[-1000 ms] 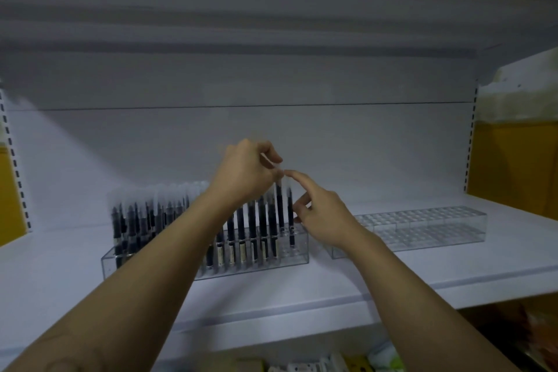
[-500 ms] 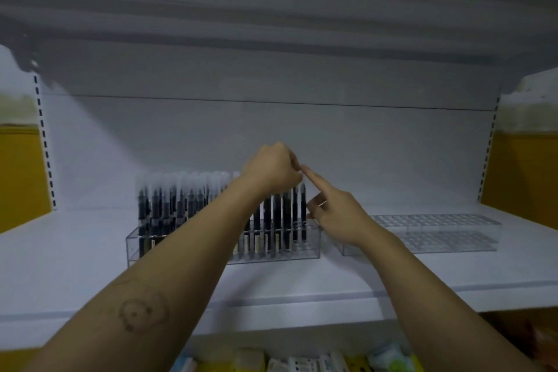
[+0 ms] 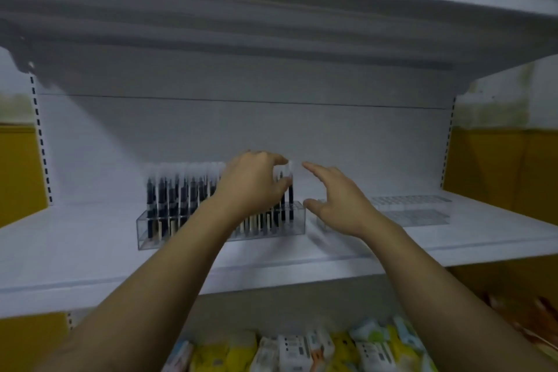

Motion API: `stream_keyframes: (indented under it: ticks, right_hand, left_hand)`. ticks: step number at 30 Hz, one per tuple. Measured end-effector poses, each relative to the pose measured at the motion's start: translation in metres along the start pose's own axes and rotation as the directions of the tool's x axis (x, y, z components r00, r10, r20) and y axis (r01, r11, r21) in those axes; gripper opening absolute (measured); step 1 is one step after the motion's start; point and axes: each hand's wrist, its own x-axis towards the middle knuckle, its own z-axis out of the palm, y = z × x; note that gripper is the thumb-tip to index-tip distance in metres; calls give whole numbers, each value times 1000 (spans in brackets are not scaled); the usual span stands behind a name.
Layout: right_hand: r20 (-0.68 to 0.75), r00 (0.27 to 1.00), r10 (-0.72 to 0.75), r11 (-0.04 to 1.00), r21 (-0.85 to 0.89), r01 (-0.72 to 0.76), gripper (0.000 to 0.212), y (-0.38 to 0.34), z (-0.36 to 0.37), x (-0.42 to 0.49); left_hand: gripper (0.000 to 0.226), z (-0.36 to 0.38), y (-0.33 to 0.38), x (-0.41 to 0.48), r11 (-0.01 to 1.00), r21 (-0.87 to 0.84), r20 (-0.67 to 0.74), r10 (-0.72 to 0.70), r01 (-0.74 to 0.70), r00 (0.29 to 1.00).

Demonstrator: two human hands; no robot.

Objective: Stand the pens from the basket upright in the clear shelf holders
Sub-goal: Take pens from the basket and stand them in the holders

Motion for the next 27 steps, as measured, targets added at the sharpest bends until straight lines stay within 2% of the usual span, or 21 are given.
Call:
stream_keyframes:
  ticks: [5,11,18,22,27]
  right_hand:
    - [-12,1000,28,999,-17,-28,68,-10,-3,-54]
    - [13,995,95,995,-19,-95,67,-9,8,-129]
    - [152,958,244,970,-60,-237,66,16,42,-210]
    - [268,893,361,932,-94,-349,67,50,74,-243]
    - [385,814,434,896,-92,-435,67,97,122,-274]
  left_hand:
    - [47,14,20,-56,992,17,-57,127,-126,990]
    - [49,44,45,-122,988,-14,-28,155,-155,988]
    - [54,94,68,-188,993,-13,176,120,-119,977]
    - [57,135,73,-217,996,-56,318,77,-62,945]
    - [58,200,68,-246,995,-97,470,62,-18,881]
